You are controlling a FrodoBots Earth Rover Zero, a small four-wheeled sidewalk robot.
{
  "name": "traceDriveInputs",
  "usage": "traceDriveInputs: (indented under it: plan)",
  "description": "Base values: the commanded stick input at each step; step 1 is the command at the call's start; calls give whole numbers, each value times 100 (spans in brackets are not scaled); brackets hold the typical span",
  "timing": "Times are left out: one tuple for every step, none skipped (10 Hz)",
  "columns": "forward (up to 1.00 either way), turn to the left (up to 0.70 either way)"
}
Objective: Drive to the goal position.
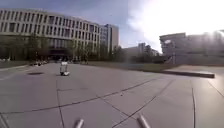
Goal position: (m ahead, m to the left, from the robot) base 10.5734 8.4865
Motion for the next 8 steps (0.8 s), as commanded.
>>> traceDriveInputs:
  plan:
    - [100,0]
    - [100,0]
    - [100,0]
    - [100,0]
    - [100,0]
    - [100,0]
    - [100,0]
    - [100,15]
